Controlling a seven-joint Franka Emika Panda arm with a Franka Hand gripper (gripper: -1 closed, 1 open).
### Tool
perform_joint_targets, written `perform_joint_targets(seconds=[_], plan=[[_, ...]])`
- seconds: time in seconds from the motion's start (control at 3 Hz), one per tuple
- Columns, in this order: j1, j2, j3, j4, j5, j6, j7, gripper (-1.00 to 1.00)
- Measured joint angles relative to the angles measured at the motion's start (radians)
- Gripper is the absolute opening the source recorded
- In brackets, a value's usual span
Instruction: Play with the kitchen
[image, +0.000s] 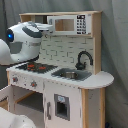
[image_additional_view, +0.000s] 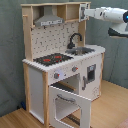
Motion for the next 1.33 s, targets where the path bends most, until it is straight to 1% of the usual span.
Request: perform_joint_targets(seconds=[0.33, 0.67, 1.0, 1.33], plan=[[0.000, -0.073, 0.004, 0.044, 0.000, -0.004, 0.059, 1.00], [-0.010, -0.158, 0.014, 0.069, 0.000, -0.017, 0.141, 1.00], [-0.040, -0.239, 0.048, 0.072, 0.000, -0.054, 0.213, 1.00], [-0.096, -0.288, 0.102, 0.091, 0.000, -0.081, 0.289, 1.00]])
